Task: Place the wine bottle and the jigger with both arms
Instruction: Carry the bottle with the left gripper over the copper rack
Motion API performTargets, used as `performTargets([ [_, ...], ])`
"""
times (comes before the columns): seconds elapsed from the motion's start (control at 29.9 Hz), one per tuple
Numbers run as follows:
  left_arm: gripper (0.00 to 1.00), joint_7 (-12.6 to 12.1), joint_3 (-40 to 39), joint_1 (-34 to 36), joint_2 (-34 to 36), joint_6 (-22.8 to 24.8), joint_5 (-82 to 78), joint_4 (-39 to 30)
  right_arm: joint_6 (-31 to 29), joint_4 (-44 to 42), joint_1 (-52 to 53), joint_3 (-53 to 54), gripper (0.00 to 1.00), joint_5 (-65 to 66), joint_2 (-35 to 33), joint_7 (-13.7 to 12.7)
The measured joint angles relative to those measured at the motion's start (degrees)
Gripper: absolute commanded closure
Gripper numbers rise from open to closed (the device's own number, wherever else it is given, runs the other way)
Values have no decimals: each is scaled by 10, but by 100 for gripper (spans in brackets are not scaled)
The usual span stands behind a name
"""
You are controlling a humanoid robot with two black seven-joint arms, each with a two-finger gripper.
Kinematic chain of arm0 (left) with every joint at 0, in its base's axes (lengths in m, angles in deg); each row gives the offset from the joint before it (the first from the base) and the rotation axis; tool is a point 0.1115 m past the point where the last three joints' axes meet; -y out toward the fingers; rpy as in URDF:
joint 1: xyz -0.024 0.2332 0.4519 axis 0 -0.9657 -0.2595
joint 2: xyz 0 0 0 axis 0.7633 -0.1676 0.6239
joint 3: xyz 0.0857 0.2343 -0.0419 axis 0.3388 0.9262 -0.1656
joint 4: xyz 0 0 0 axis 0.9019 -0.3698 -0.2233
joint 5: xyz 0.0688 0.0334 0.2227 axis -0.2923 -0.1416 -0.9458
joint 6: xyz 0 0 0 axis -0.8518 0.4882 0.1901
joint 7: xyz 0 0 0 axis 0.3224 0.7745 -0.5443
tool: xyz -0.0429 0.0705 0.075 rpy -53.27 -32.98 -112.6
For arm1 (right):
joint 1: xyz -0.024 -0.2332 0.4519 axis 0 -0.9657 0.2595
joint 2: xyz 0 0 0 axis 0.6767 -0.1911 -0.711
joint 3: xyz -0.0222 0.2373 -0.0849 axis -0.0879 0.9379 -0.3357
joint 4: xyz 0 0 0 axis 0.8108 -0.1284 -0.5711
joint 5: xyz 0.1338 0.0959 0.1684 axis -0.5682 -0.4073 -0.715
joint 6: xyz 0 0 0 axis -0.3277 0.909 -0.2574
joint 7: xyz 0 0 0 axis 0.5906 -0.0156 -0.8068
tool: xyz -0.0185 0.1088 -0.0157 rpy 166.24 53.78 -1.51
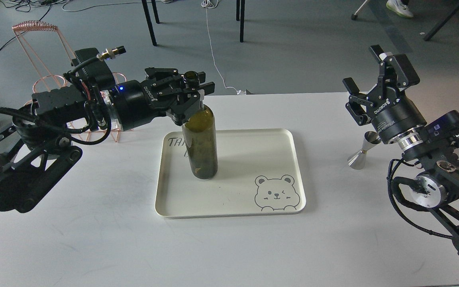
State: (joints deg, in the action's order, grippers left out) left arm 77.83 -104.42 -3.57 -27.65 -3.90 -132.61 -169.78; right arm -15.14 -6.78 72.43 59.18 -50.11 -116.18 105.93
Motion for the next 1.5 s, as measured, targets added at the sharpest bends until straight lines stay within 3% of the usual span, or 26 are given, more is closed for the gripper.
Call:
performTargets([
  [0.2, 89, 0, -2, 50, 12, 11, 21, -1, 0, 0, -5, 0, 2, 1, 0, 0],
  [0.37, 89, 0, -2, 128, 66, 64, 97, 19, 0, 0, -5, 1, 2, 1, 0, 0],
  [0.6, 88, 0, -1, 220, 152, 96, 208, 127, 0, -1, -8, 2, 1, 1, 1, 0],
  [0.9, 87, 0, 35, 250, 164, 71, 209, 273, 0, -1, -9, 2, 2, 2, 1, 0],
  [1.07, 87, 0, 89, 253, 173, 29, 209, 297, 0, -1, -9, 2, 2, 2, 1, 0],
  [1.5, 87, 0, 119, 256, 175, -4, 203, 311, 0, -1, -9, 1, 2, 2, 1, 0],
])
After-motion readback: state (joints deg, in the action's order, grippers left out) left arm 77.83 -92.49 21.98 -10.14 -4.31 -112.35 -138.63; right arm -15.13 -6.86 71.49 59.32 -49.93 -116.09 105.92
